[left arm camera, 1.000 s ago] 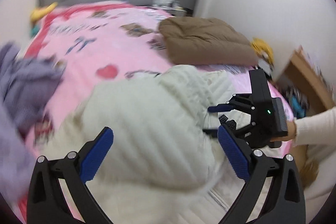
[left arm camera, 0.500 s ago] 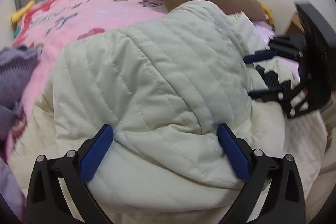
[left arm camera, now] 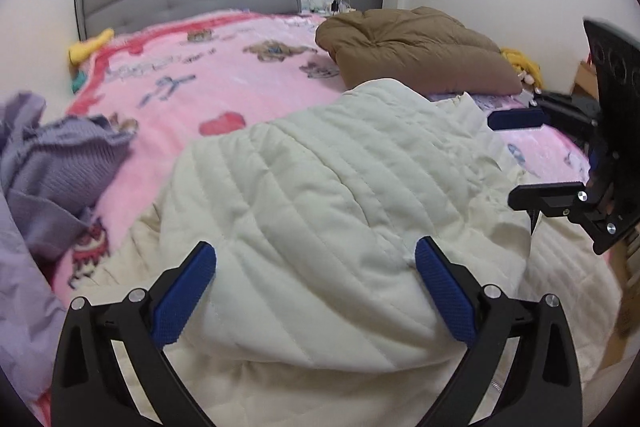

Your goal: Fold large clothes

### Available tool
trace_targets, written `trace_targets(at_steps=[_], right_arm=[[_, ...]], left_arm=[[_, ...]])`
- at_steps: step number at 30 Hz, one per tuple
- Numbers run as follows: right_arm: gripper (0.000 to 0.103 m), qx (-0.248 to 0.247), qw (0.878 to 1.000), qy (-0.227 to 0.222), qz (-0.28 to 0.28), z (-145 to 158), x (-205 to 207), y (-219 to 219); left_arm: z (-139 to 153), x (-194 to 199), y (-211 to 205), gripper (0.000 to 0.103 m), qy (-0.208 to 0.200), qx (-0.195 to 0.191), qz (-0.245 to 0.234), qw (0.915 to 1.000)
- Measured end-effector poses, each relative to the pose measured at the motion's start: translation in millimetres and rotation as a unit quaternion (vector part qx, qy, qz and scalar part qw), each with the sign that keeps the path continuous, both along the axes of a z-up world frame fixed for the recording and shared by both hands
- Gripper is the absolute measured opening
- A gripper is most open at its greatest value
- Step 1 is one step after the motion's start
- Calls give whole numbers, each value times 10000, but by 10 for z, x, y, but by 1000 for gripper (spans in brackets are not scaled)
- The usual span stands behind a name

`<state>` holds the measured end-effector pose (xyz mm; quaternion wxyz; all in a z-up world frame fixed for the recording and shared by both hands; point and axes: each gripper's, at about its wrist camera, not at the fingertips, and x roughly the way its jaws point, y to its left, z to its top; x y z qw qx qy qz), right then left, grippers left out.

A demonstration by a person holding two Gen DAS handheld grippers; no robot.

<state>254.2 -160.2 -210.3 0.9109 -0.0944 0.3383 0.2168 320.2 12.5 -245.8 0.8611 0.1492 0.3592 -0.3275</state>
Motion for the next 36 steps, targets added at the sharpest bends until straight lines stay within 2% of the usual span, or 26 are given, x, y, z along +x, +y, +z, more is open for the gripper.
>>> trace_targets(at_steps=[3,5,7,9,13,18,25,30,32,36], right_arm=[[76,-516,9979,308,238,-231,46,176],[75,-881,9941,560,304,-444,48,227],[75,-859,9931,744,281,-585,25,209],[76,-792,9924,925,198,-673,67,192],[76,-984,9913,867,125,-783,58,253],[76,-1078,9908,819,33,-842,38,280],[77,-1137,9902,808,-27,-873,5,322],[80,-888,9921,875,-106,-780,38,283],[85,-465,9944,921,-207,-654,47,204],[85,305,9974,586,-297,-393,-75,63]], left_arm=[[-148,-41,-107,98,-21,403,-227,9989],[-254,-35,-121,98,82,487,-267,9984],[-347,-16,-150,98,319,522,-337,9976],[-433,-61,-177,98,228,651,-416,9968],[-566,9,-143,98,439,463,-272,9976],[-654,49,-141,99,494,392,-199,9978],[-652,38,-163,99,445,480,-198,9977],[-557,52,-182,99,478,611,-156,9969],[-466,42,-196,99,451,682,-115,9966],[-235,35,-203,98,611,721,281,9951]])
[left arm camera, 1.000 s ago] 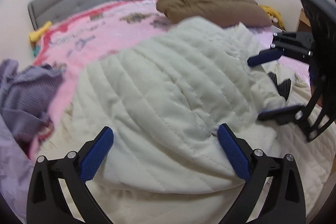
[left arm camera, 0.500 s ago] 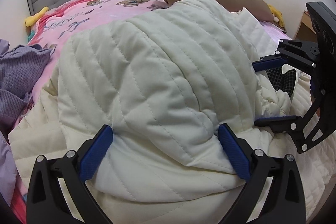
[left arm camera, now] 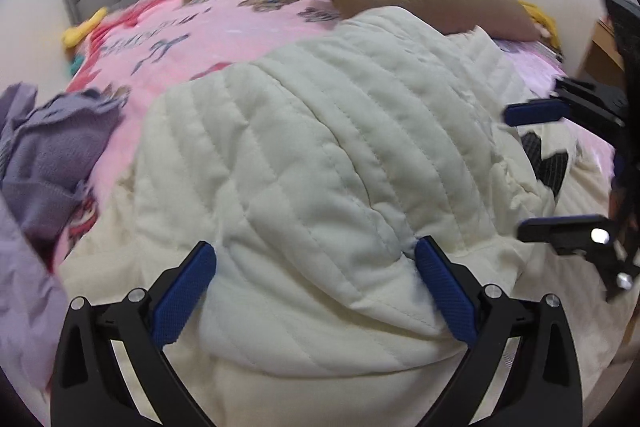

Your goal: Fold large clothes

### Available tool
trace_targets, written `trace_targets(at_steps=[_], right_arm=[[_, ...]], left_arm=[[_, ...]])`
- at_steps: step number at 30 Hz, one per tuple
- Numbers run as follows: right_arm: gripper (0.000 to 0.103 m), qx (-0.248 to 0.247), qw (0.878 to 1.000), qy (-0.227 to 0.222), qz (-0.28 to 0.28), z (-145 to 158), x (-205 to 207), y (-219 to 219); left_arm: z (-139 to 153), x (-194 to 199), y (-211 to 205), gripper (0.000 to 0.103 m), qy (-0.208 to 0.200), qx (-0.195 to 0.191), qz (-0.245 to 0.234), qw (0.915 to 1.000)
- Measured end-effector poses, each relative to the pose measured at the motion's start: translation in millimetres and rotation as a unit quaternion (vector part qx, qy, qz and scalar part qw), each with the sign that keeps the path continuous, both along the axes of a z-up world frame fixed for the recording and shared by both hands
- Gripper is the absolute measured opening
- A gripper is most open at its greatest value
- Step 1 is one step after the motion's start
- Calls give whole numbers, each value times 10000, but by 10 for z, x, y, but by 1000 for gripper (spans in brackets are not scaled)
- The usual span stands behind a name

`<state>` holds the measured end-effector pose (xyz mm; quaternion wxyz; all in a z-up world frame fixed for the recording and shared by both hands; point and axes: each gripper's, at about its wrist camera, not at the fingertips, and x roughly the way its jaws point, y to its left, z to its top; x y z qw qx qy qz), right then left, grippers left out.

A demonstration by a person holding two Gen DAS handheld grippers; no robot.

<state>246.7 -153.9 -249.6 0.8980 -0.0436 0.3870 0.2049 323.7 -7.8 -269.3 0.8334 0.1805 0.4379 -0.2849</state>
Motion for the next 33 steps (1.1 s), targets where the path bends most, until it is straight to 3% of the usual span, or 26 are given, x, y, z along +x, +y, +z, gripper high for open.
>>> trace_targets(at_steps=[4,8,10,13,20,23,28,30,33], right_arm=[[85,70,10000,55,-21,19,-20,-3],[83,-333,9984,446,-40,-252,4,64],[83,-306,9976,612,-85,-362,43,51],[83,-481,9969,629,-41,-434,50,92],[85,-550,9964,647,29,-428,76,109],[86,-400,9969,682,-41,-285,89,71],[88,-173,9993,200,-264,136,-331,-163],[89,-331,9981,284,-424,205,-573,-262],[89,-642,9923,697,-796,203,-1032,-438]], left_arm=[[110,-126,35,98,80,-278,257,9992],[-17,-177,3,98,231,-175,386,9988],[-91,-178,-9,98,355,-172,454,9982],[-139,-175,-35,98,392,-122,460,9981],[-236,-154,-49,98,468,-61,390,9981],[-129,-194,-4,98,281,-136,375,9988],[152,-479,286,98,-131,-515,602,9968],[212,-662,446,98,-140,-612,661,9958],[216,-1058,746,98,-84,-434,682,9967]])
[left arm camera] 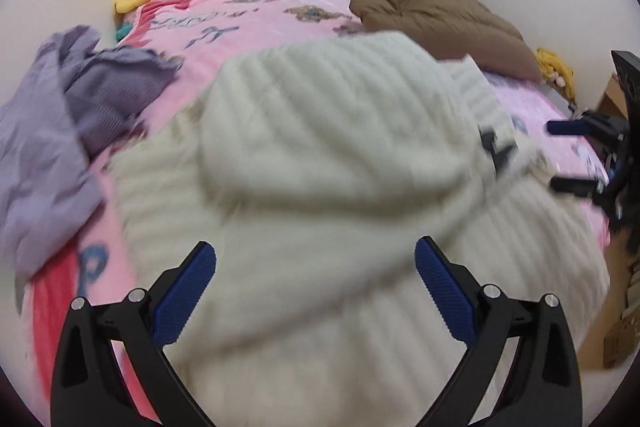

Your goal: Fold large clothes

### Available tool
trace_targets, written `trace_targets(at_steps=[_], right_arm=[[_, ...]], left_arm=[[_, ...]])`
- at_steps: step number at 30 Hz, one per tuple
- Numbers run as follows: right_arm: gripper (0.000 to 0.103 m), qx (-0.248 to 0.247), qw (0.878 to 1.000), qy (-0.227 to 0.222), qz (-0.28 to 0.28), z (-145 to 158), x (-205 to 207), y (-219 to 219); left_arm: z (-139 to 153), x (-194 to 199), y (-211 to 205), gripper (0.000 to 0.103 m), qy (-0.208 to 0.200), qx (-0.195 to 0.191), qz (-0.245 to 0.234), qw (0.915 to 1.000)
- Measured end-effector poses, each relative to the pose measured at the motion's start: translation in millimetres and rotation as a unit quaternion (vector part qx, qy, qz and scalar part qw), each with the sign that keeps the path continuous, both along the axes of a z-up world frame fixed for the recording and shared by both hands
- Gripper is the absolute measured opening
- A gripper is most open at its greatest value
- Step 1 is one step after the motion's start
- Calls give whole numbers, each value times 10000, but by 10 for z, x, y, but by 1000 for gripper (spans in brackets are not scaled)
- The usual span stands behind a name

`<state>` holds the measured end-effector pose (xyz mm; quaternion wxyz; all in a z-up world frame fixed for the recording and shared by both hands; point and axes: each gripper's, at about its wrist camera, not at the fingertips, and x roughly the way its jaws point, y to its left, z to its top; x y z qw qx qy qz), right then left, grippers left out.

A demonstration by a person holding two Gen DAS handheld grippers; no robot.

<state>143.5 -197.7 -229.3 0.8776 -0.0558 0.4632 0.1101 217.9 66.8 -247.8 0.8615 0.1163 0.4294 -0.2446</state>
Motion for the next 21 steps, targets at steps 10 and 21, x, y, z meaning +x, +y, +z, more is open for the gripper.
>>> trace_targets(at_steps=[10,21], right_arm=[[89,-788,9880,723,-1115,-176,-1280,-248],[89,163,9801,977,-1721,-511,-1555,-280]], left_arm=[[-218,-1176,905,98,596,212,777,9950],[-645,-1637,1208,98,1327,-99,1715,9762]])
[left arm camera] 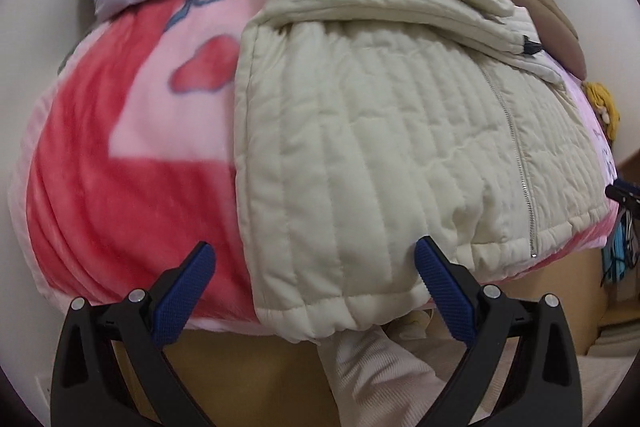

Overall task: Fold large clothes
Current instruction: 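Grasp the side edge of the cream jacket with both grippers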

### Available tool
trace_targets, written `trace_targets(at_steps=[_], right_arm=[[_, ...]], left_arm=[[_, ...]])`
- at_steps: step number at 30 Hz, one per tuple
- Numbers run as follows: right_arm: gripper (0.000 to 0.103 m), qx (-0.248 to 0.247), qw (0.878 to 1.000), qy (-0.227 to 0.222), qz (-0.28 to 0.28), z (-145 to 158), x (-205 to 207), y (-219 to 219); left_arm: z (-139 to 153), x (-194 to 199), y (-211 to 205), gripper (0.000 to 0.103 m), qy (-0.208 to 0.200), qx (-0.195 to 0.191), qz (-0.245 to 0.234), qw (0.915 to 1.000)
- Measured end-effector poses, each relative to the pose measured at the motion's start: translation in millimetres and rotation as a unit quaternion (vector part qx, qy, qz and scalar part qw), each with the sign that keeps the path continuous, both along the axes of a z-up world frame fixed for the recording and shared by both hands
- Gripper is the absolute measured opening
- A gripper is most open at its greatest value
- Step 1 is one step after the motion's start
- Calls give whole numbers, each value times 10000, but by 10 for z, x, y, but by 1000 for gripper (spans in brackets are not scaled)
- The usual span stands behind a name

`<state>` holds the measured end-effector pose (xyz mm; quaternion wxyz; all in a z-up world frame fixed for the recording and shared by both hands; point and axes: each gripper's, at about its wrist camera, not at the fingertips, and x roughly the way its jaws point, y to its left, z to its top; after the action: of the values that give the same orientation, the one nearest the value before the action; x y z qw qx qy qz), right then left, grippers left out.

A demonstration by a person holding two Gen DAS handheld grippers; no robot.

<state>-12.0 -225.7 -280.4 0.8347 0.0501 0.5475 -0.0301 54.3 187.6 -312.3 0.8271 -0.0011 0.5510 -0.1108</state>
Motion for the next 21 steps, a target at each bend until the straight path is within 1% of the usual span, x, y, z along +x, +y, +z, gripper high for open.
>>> trace_targets(at_steps=[2,4,7,9,12,15,17,19,21], right_arm=[[89,44,9999,8,-90,-55,-6,1],[89,53,9999,67,-109,-136,-35,2],[91,67,9997,200,-159,-283,-101,-22],[92,73,9997,122,-173,-314,-138,-29],[94,158,9996,64,-231,-337,-140,-38],[95,348,9985,25,-430,-312,-130,-76],[94,517,9965,-17,-659,-285,-130,-129],[94,478,9953,0,-846,-277,-126,-166],[94,387,9938,-58,-1036,-261,-146,-240]], left_arm=[[-50,-1,20,98,58,-163,116,9998],[-153,19,50,98,290,-325,257,9987],[-269,17,108,98,456,-539,465,9964],[-388,29,123,98,599,-555,557,9951],[-543,56,150,98,916,-790,696,9902],[-627,81,158,98,1141,-877,868,9858],[-635,98,161,98,1190,-877,922,9847],[-634,98,164,98,1203,-826,895,9852],[-622,101,153,98,1281,-881,907,9837]])
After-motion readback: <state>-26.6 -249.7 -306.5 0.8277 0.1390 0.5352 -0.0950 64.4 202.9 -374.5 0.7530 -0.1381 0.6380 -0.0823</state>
